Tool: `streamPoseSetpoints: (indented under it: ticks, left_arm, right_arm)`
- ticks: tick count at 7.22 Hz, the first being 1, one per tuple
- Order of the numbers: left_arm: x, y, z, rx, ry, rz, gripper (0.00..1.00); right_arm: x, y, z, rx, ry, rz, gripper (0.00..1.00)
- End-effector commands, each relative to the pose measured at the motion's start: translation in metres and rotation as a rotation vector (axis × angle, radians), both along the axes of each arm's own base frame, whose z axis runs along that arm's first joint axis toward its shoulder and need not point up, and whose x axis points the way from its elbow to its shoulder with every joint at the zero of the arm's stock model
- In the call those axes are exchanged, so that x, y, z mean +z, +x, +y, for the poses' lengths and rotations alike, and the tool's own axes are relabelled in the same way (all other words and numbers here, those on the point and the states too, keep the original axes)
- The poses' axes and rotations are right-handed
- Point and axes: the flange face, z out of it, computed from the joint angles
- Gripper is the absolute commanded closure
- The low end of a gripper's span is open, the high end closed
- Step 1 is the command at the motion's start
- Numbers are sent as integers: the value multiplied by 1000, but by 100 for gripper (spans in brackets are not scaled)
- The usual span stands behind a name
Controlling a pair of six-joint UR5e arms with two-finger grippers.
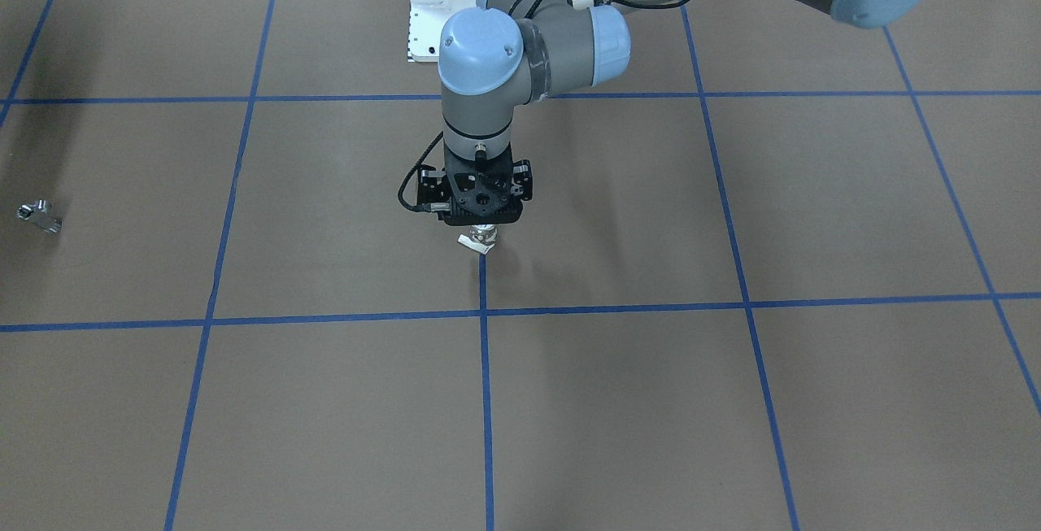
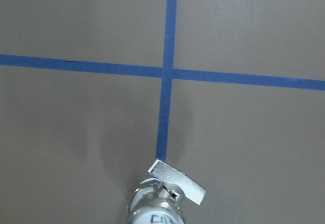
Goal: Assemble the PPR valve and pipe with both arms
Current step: 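Set the valve upright, open the left gripper and withdraw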
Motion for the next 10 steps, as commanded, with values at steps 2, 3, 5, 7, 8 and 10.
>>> streamPoseSetpoints:
  ticks: [2, 3, 5, 7, 8, 10]
  left_arm:
    - [30, -170, 67, 92, 152, -44, 0]
    - [60, -232, 72, 125, 232, -62, 0]
    - [143, -362, 32, 250, 320, -99, 0]
    - [237, -501, 2, 340, 429, -201, 0]
    - [278, -550, 4, 364, 432, -231, 0]
    - [347, -600, 39, 350, 350, -249, 0]
  right_arm:
    - [-25, -21, -3, 22, -45, -60, 0]
    - [-34, -34, -3, 20, -65, -69, 1]
    - [-47, -76, -2, 34, -89, -94, 1]
    - [-40, -100, -3, 39, -90, -25, 1]
    - [-39, -115, -4, 31, -104, -11, 1]
    - [-16, -151, -4, 4, -111, 25, 1]
